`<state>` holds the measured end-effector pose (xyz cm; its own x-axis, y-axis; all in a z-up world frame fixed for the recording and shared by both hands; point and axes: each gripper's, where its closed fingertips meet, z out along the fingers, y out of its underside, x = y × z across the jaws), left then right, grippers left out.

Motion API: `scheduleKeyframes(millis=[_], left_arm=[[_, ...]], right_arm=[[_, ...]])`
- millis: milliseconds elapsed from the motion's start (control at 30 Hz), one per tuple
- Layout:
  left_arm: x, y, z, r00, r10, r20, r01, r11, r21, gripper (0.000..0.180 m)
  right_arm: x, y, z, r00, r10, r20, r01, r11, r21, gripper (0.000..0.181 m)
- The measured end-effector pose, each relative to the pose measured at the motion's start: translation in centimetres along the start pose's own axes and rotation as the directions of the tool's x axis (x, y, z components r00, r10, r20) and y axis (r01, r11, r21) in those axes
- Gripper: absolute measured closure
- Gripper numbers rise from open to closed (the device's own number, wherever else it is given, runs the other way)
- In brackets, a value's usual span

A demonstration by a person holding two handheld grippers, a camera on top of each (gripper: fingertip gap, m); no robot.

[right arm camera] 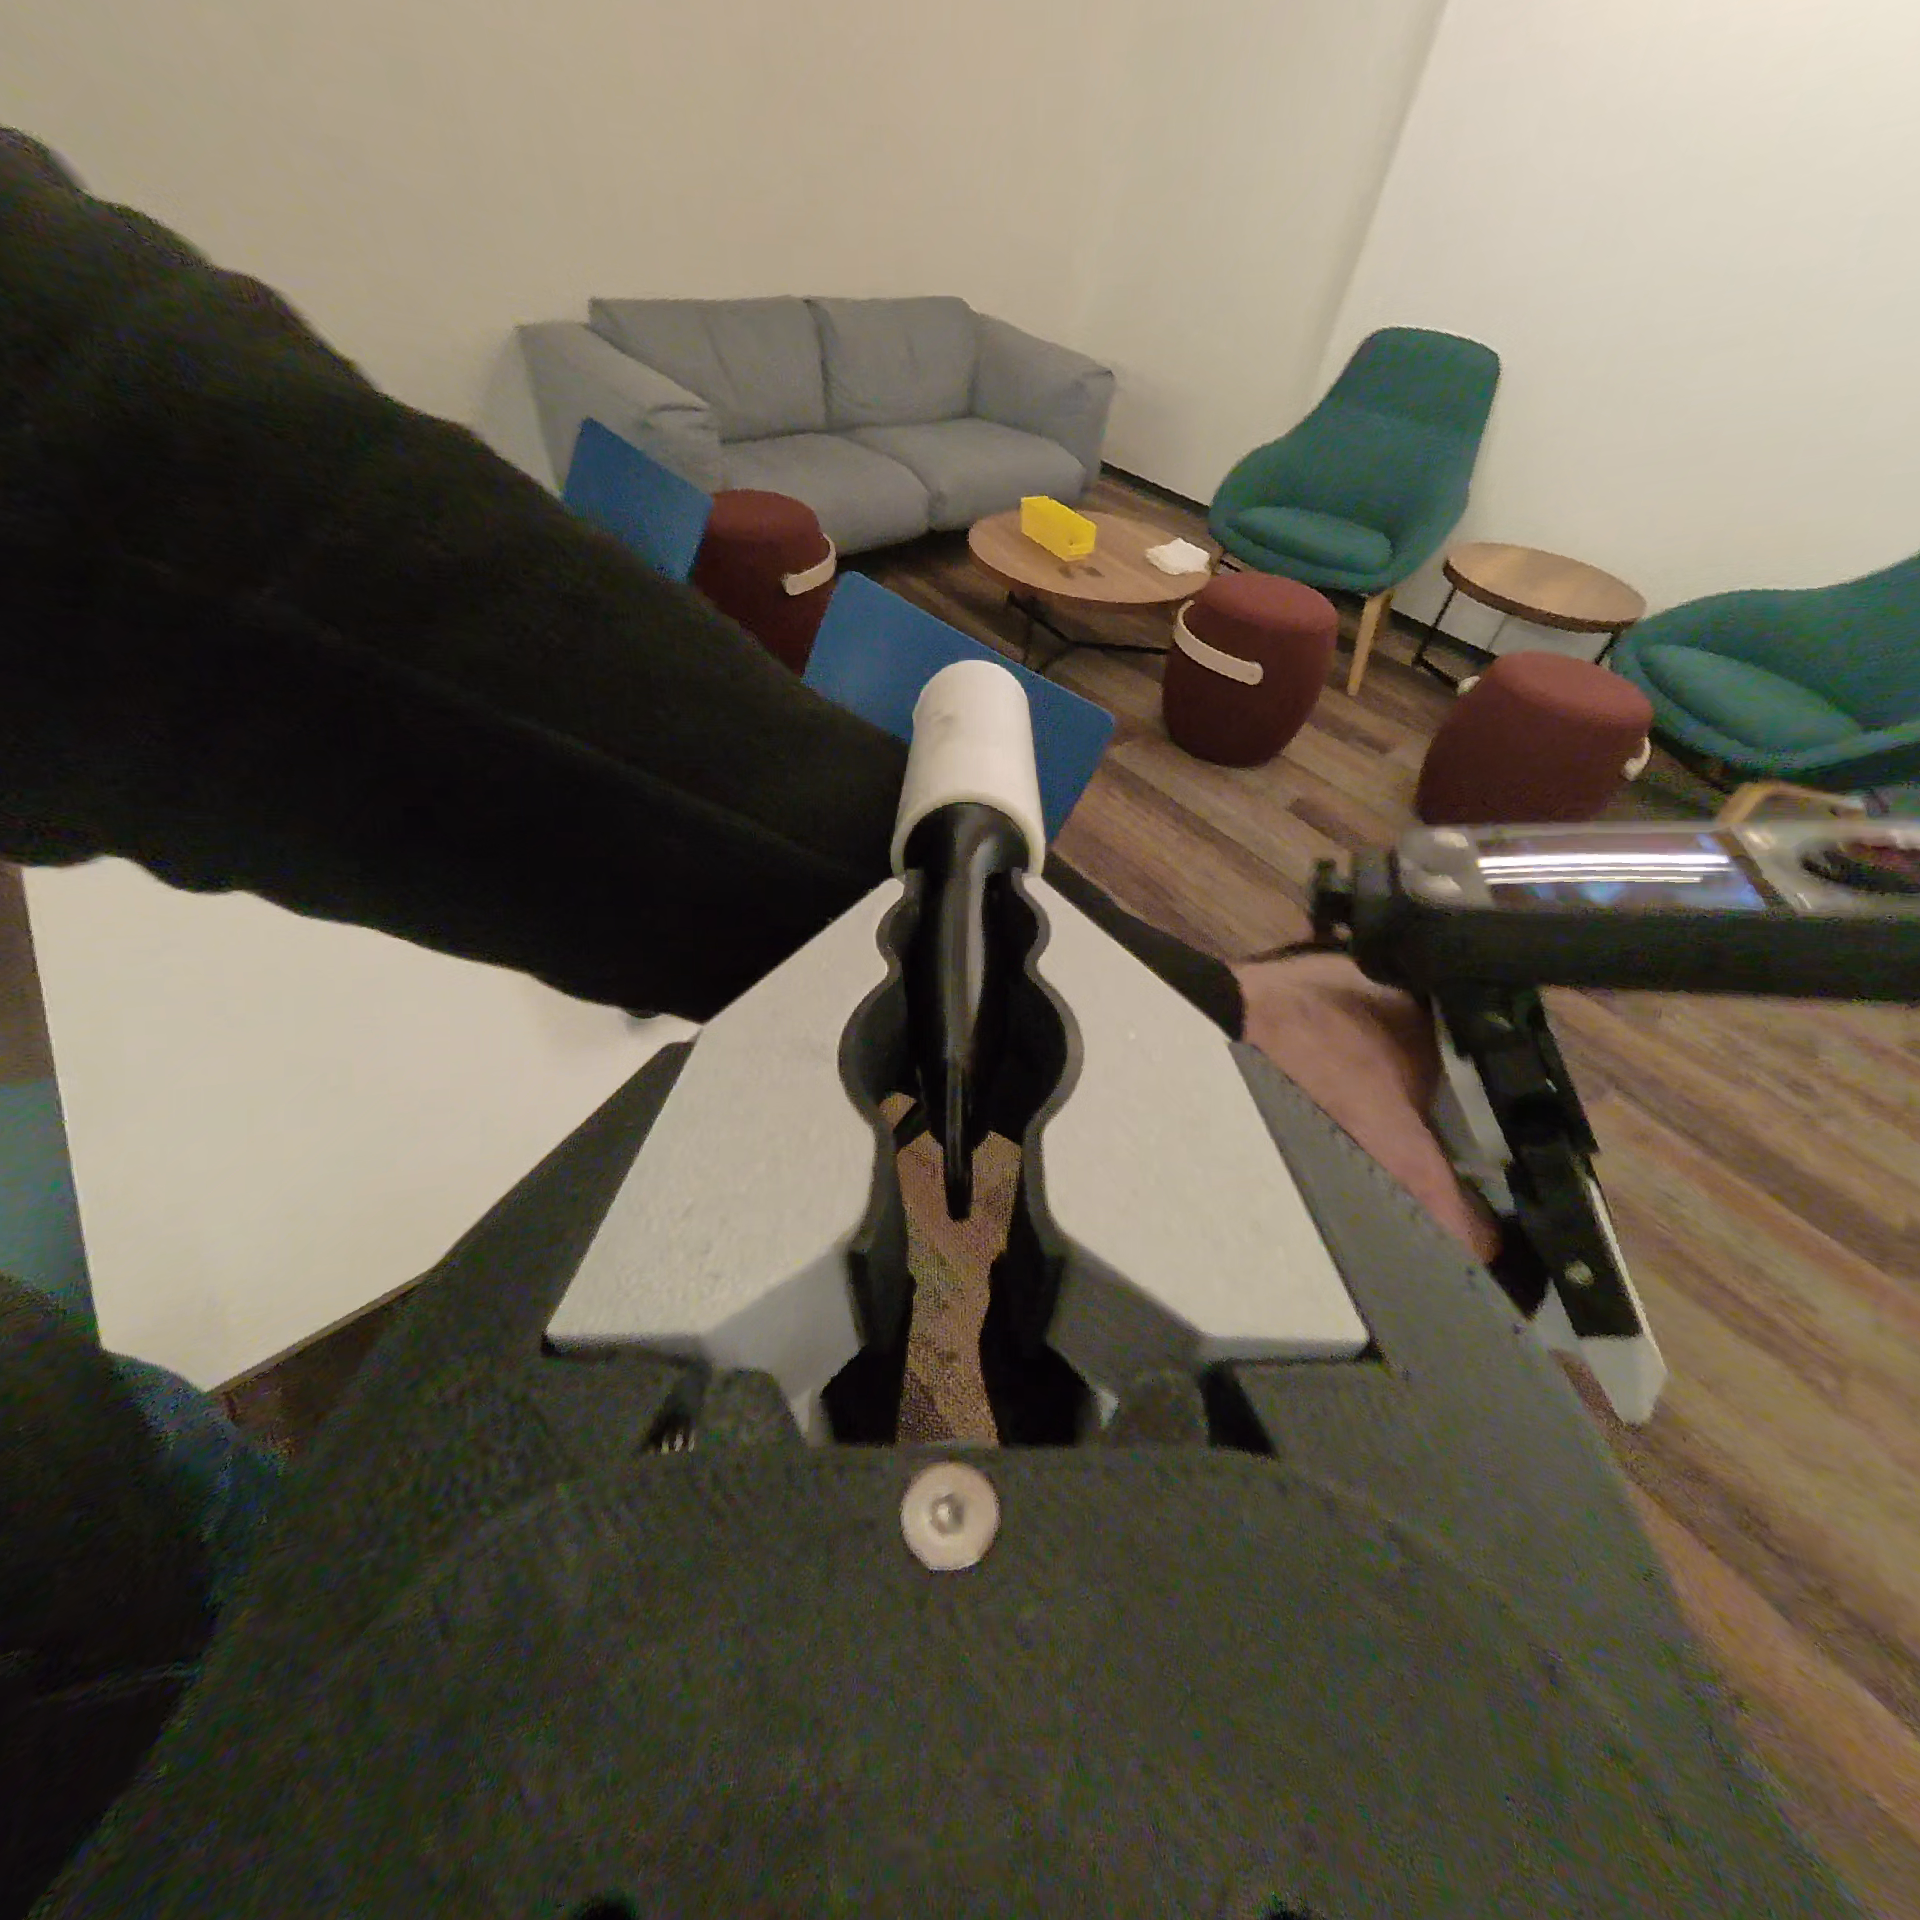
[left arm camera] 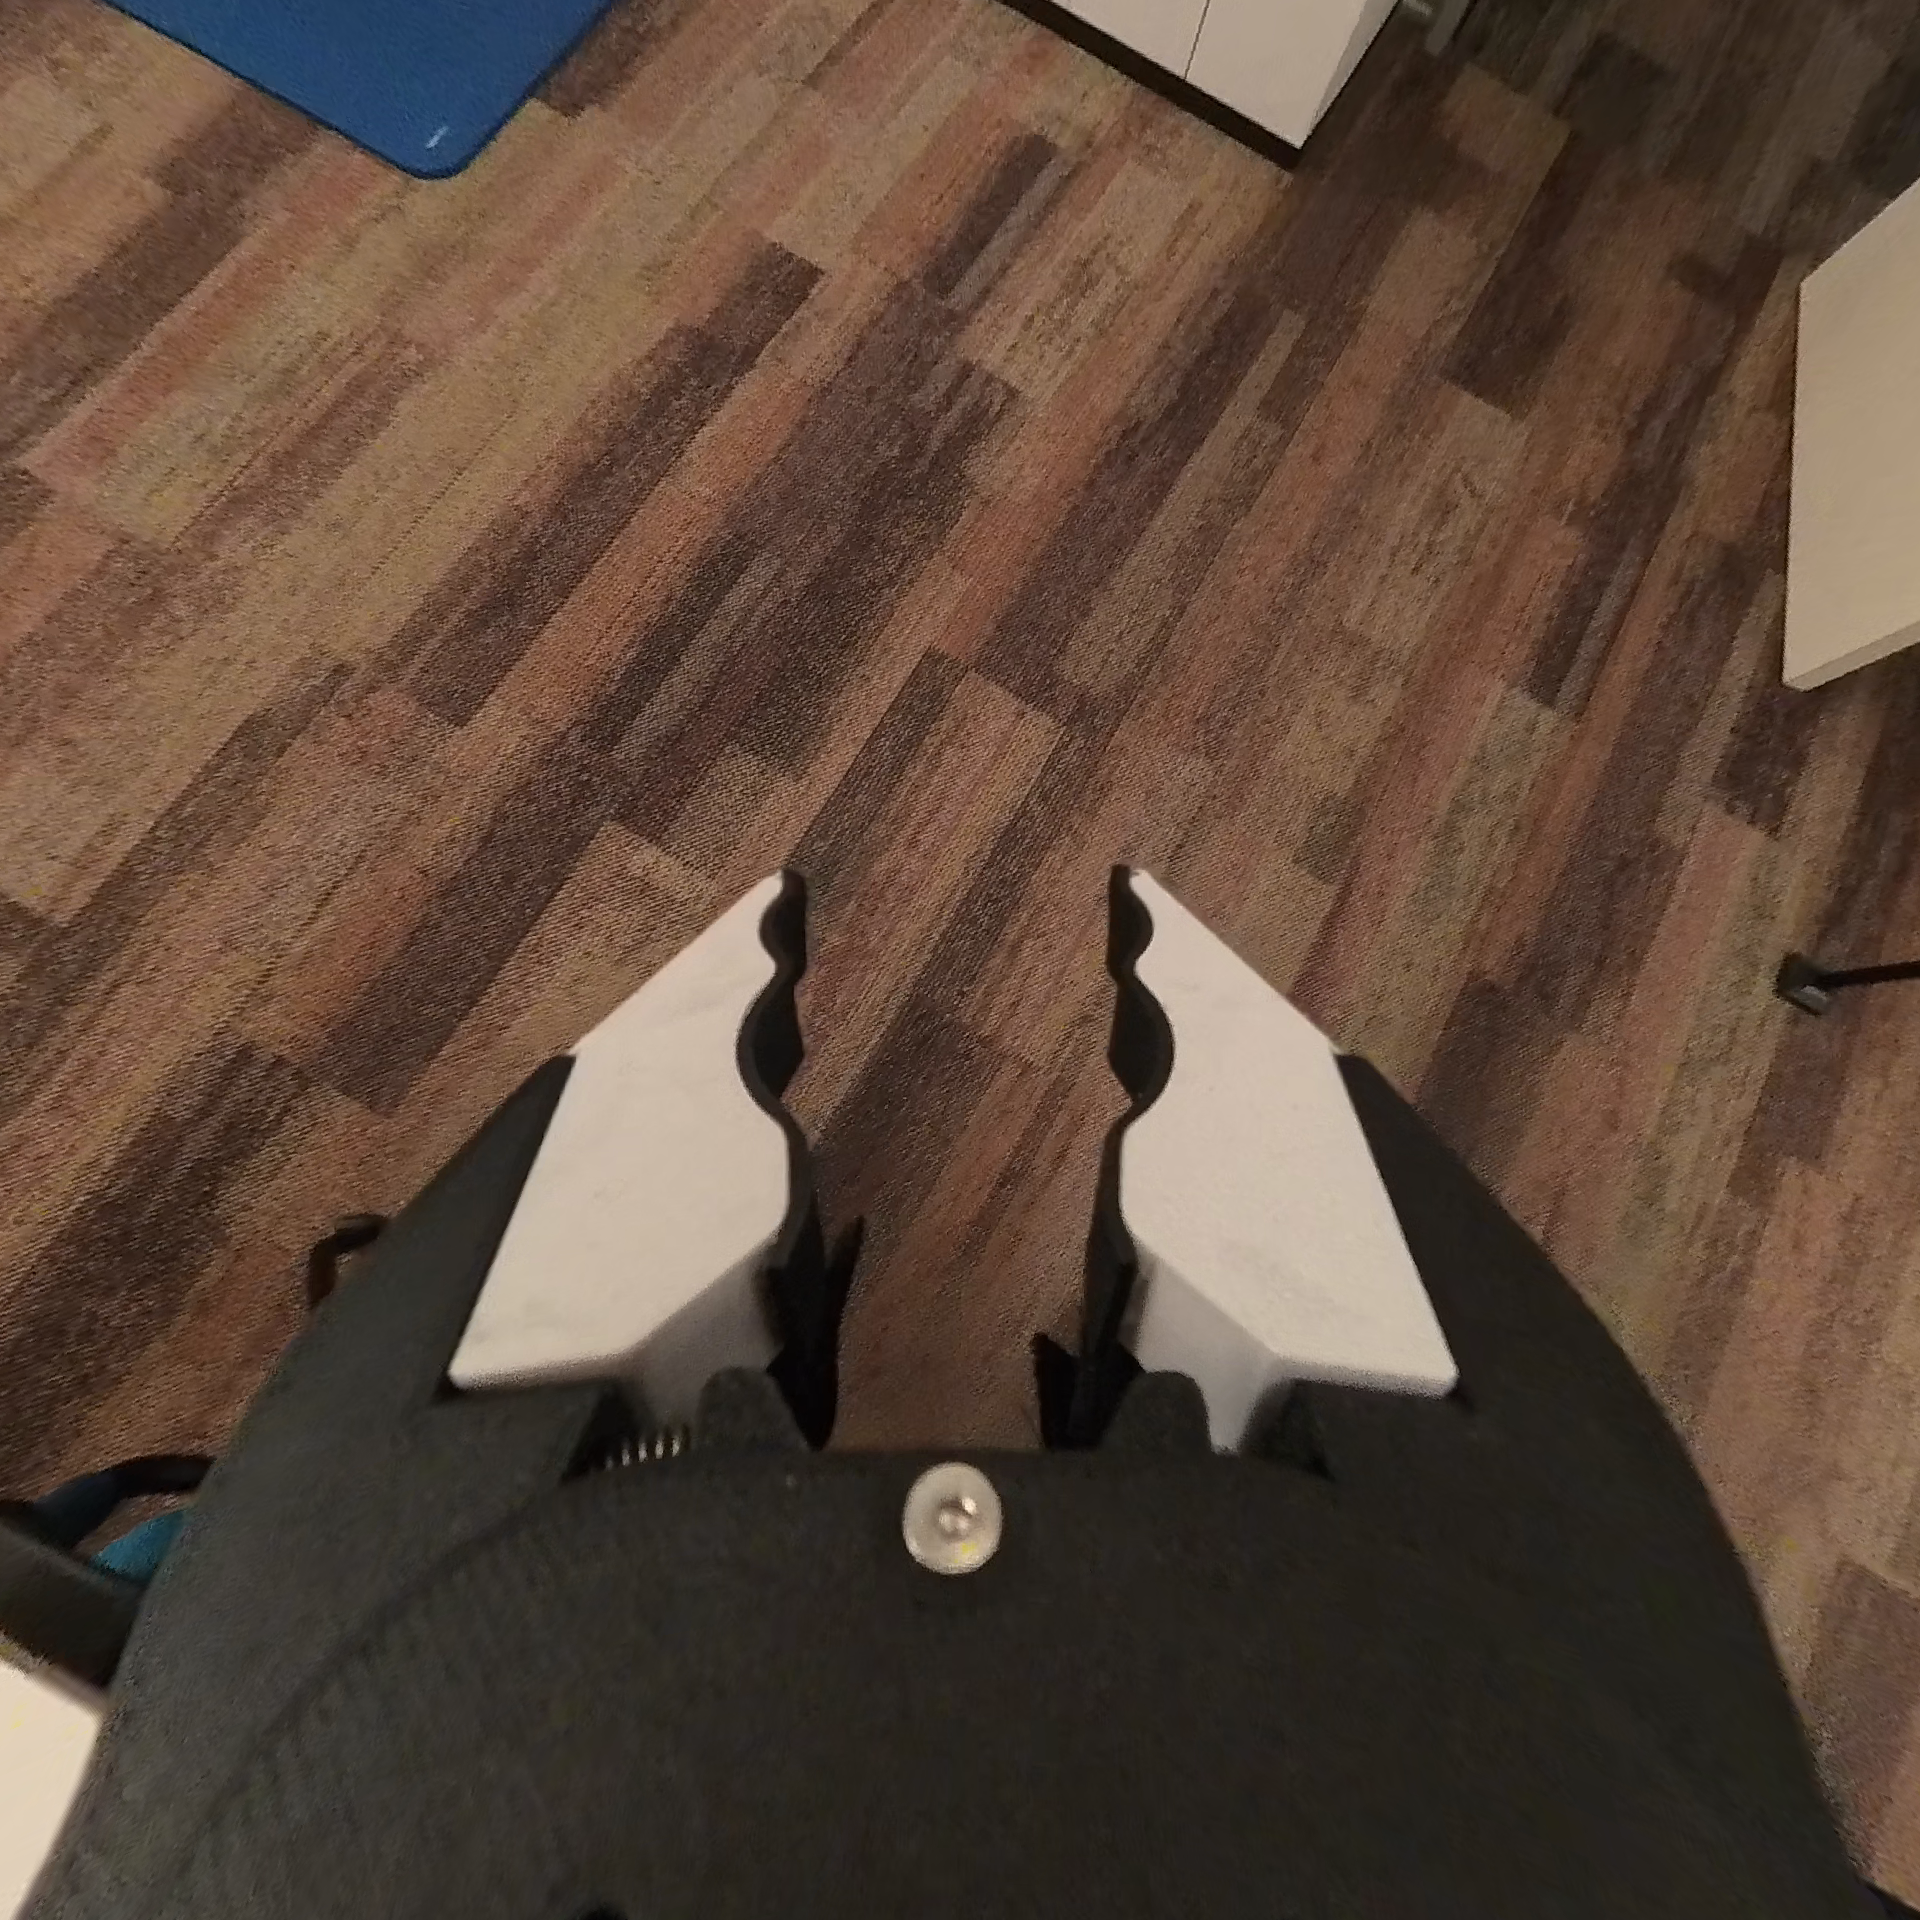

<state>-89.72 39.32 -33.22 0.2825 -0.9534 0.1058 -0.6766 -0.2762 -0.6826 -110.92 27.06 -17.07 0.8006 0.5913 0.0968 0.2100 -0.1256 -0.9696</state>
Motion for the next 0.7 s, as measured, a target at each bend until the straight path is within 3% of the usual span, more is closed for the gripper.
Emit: scheduleKeyframes(millis=[200,333,500,600,700], left_arm=[[-1.8,2.3,0.0,0.997,0.062,0.039,-0.060,0.997,-0.054,0.123],[-3.4,4.7,0.2,0.962,0.252,0.101,-0.235,0.960,-0.156,0.123],[-4.4,7.1,0.3,0.907,0.405,0.114,-0.367,0.895,-0.254,0.123],[-3.9,8.0,0.6,0.909,0.409,0.088,-0.371,0.885,-0.279,0.121],[-3.3,8.8,1.1,0.873,0.483,0.067,-0.442,0.841,-0.311,0.121]], right_arm=[[-9.3,-6.7,1.2,0.982,-0.090,0.168,0.076,0.993,0.091,0.169],[-14.8,-11.0,0.5,0.950,-0.191,0.247,0.159,0.977,0.145,0.169],[-9.7,-5.7,2.9,0.976,-0.154,0.155,0.163,0.986,-0.044,0.169],[-5.1,0.7,4.5,0.993,-0.045,0.111,0.063,0.984,-0.166,0.169],[-3.9,1.7,4.5,0.993,0.002,0.114,0.016,0.987,-0.158,0.169]])
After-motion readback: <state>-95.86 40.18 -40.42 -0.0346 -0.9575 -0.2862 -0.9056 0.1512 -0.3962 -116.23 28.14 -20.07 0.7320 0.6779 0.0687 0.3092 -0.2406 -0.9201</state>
